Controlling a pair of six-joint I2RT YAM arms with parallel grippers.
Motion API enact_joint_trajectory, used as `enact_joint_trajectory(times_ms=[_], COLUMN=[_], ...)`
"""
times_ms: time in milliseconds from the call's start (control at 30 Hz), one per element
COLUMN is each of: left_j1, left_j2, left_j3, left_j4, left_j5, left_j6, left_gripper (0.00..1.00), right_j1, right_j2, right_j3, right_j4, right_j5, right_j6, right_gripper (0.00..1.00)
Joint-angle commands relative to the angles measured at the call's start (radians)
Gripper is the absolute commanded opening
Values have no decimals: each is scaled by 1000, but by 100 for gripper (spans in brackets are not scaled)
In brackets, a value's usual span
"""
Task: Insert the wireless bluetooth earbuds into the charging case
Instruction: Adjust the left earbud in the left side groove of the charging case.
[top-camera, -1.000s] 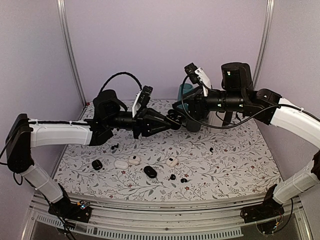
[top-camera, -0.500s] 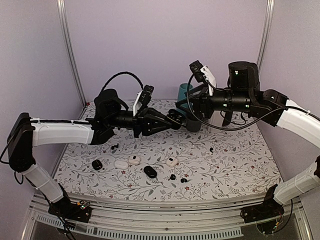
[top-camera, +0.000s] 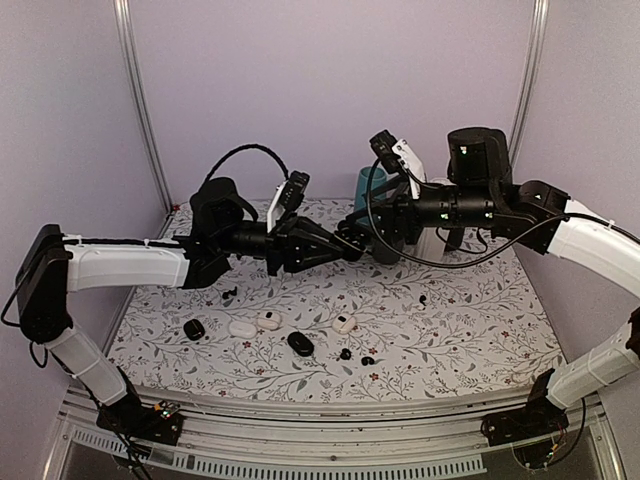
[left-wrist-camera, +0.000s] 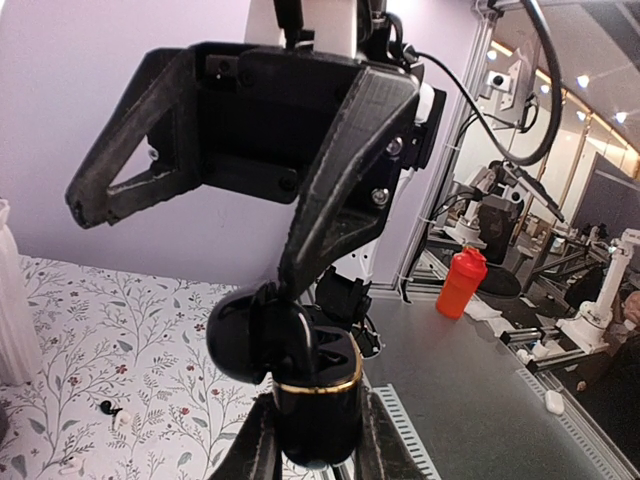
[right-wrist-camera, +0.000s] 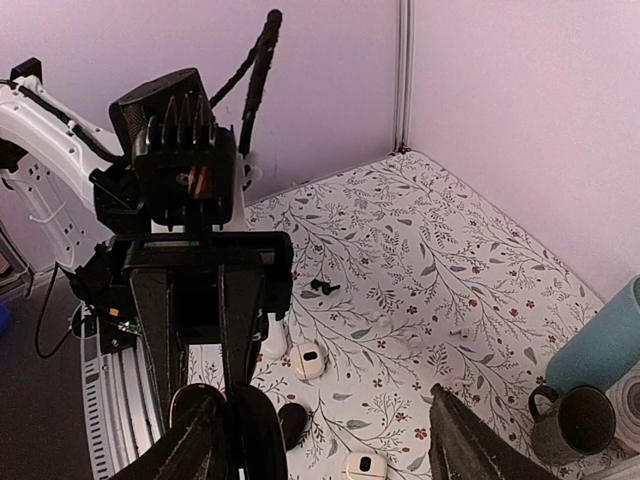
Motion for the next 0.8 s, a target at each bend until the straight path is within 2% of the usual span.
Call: enact_joint_trajectory(times_ms=[0, 200, 533, 767], left_j1=[12, 12, 13, 12], left_j2=[3, 1, -2, -2], left_j3=[26, 26, 30, 27], left_j4=[36, 40, 37, 24], left_j5=[17, 17, 28, 19], left_j6=[-6, -5, -14, -5], left_gripper=[0, 0, 0, 0], right_j1=[7, 9, 34, 37], right_j2=[17, 27, 35, 15], right_j3=[-10, -9, -15, -29], right_j4=[-36, -61, -96, -78], right_j5=[17, 32, 162, 113], right_j6=[-20, -25, -68, -69], right_gripper=[69, 69, 68, 68])
